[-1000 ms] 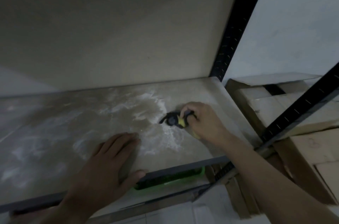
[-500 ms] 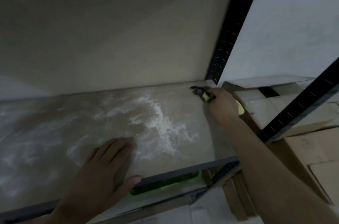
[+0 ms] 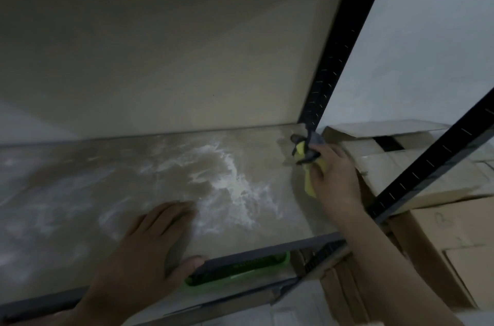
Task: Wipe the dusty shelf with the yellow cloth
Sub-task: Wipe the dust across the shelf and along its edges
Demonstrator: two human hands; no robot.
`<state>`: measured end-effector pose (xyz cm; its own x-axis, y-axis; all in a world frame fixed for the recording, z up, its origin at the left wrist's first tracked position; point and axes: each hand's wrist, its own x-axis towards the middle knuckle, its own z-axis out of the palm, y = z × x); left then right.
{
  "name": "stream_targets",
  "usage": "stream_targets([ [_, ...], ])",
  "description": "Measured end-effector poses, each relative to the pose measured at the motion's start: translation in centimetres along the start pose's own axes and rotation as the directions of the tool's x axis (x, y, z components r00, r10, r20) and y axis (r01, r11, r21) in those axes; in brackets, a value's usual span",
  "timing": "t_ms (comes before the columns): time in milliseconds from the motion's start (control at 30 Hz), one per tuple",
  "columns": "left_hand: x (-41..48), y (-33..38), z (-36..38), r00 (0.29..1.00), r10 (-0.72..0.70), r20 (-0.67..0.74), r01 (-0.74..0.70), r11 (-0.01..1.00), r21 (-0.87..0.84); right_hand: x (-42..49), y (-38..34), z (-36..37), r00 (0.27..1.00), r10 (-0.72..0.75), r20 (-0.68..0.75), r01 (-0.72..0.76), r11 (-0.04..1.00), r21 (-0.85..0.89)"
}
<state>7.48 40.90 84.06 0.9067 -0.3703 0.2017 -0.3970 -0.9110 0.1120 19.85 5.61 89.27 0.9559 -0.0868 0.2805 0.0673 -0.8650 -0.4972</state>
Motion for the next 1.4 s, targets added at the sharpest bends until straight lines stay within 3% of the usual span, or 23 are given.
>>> stream_targets([
  [167,0.2,0.1,-0.5,1.0,0.004,-0.012,-0.004,1.0,0.006,6.3,1.3,5.0,0.999,0.03,-0.018,-0.033,0.983,-0.181],
  [367,0.3,-0.1,-0.4,0.998,0.049,-0.048,-0.05,0.999,-0.021,11.5,1.8,6.6,0.998,0.018,-0.06,-0.032,0.971,-0.236],
  [500,0.3,-0.2,0.0,0.998,0.042,-0.046,-0.042,0.999,-0.002,11.4,0.7,6.0,0.999,0.053,0.009,-0.05,0.97,-0.24],
  [633,0.1,-0.2,0.0,0.998,0.037,-0.046,-0.037,0.999,0.003,7.2,-3.7,5.0,0.952,-0.264,0.157,0.271,0.962,-0.023],
  [700,0.1,-0.1,-0.1,0.998,0.04,-0.046,-0.04,0.999,0.008,5.1,-6.3,6.0,0.89,-0.339,0.305,0.264,0.928,0.261],
  [767,0.1,-0.1,-0.2,0.998,0.037,-0.049,-0.037,0.999,-0.007,5.0,-6.7,6.4,0.883,-0.311,0.352,0.177,0.915,0.363],
  [833,0.2,0.0,-0.2,0.998,0.035,-0.053,-0.036,0.999,-0.022,6.7,-4.6,5.4,0.964,-0.147,0.222,0.078,0.953,0.292],
  [900,0.2,0.0,-0.1,0.998,0.033,-0.051,-0.034,0.999,-0.026,8.6,-1.1,4.1,0.999,0.016,0.042,-0.02,0.995,0.099],
  [967,0.1,-0.1,-0.2,0.998,0.036,-0.046,-0.037,0.999,-0.024,9.0,0.8,3.7,0.995,0.092,0.048,-0.082,0.978,-0.192],
  [1033,0.1,0.0,-0.4,0.999,0.031,-0.038,-0.032,0.999,-0.019,8.0,0.4,4.6,0.997,0.042,0.069,-0.022,0.963,-0.27],
  [1133,0.1,0.2,-0.6,1.0,0.008,-0.009,-0.008,1.0,-0.016,5.6,-2.7,5.8,0.979,-0.177,0.103,0.192,0.967,-0.167],
  [1200,0.0,0.3,-0.7,1.0,-0.008,-0.003,0.008,1.0,-0.017,3.4,-5.3,6.3,0.924,-0.316,0.214,0.303,0.949,0.09],
  [1267,0.1,0.4,-0.8,1.0,-0.008,-0.003,0.008,1.0,-0.015,1.6,-6.6,5.6,0.856,-0.425,0.295,0.293,0.868,0.4],
  [1333,0.1,0.4,-0.7,1.0,-0.006,-0.009,0.006,1.0,-0.021,2.4,-5.6,3.9,0.897,-0.384,0.22,0.251,0.851,0.462],
  [1400,0.1,0.4,-0.5,1.0,-0.007,-0.023,0.007,1.0,-0.014,5.0,-2.6,2.1,0.99,-0.124,0.071,0.104,0.965,0.24],
])
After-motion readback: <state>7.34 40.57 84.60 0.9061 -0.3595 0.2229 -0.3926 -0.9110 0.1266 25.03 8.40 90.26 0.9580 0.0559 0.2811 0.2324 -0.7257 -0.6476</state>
